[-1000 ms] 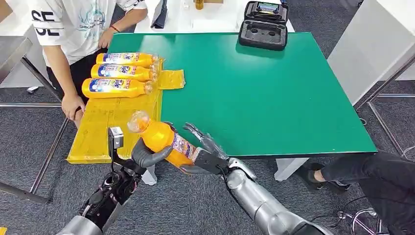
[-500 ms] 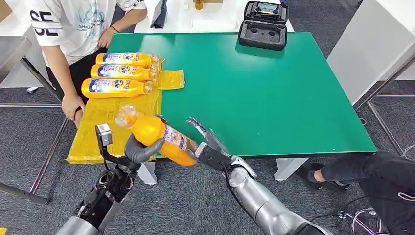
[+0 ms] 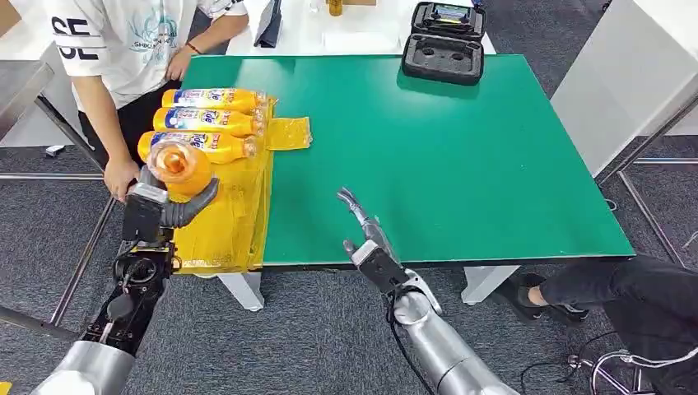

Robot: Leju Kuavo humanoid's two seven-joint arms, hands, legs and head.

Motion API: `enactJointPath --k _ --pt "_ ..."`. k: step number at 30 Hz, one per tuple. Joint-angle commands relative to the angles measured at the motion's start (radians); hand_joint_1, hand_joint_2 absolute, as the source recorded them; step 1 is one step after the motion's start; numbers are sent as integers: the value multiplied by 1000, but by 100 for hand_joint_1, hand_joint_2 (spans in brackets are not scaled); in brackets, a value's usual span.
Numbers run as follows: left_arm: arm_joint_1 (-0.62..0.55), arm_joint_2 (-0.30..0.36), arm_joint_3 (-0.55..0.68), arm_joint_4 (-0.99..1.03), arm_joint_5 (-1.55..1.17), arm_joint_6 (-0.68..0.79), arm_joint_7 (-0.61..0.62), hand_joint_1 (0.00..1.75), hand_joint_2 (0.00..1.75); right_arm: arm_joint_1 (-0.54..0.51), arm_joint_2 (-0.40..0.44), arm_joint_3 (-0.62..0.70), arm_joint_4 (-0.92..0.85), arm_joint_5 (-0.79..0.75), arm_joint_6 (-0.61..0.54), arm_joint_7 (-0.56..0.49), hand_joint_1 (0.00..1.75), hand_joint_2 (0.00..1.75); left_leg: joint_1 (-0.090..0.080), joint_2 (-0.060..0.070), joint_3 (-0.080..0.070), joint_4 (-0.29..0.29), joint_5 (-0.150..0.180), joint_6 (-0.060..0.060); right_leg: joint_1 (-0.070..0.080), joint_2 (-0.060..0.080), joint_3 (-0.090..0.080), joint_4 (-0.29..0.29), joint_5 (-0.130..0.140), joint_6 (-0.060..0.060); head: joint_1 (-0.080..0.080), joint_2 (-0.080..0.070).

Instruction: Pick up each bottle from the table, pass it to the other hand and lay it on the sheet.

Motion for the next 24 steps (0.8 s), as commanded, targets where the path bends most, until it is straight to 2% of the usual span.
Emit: enactJointPath --k 1,9,11,12,13,15,16,20,24 --pt "-130 54 -69 243 -272 105 90 175 175 81 -28 -87 -303 -55 2 6 0 175 1 -1 4 1 -2 -2 1 -1 5 1 -3 -2 -1 0" --pt "-122 81 -120 304 -504 150 210 175 175 79 -20 -77 -349 -66 20 6 0 175 0 0 3 -1 -1 -1 0 0 2 0 -1 -1 0 0" --pt "-106 87 -140 293 -626 171 281 161 175 68 -14 -74 -324 -66 27 6 0 175 1 1 3 0 -2 -1 1 1 3 0 -1 -1 -1 0" --pt "-106 87 -140 293 -626 171 281 161 175 68 -14 -74 -324 -66 27 6 0 175 1 1 6 0 -3 -2 1 1 6 -1 -2 -1 -1 0" --pt "-98 90 -146 282 -659 149 303 152 175 65 -11 -76 -305 -74 32 6 0 175 1 1 5 0 -2 -1 1 1 5 -1 -2 -1 0 0" --pt "-97 96 -154 278 -705 136 332 155 175 65 -10 -78 -296 -79 35 6 0 175 1 1 5 0 -2 -1 1 0 5 -1 -2 -1 0 0" --pt "-98 105 -165 281 -757 110 361 152 175 64 -9 -78 -278 -83 46 6 0 175 1 1 3 -1 -1 -1 1 1 3 -1 -1 -1 -1 0" --pt "-105 121 -187 299 -848 40 408 161 175 61 -5 -86 -252 -99 68 6 0 175 2 2 7 0 -3 -2 2 1 7 -1 -2 -2 0 0" --pt "-120 124 -204 324 -901 -46 428 154 175 60 0 -93 -230 -105 84 6 0 175 1 1 5 -1 -2 -2 1 1 5 -1 -1 -1 -1 0"
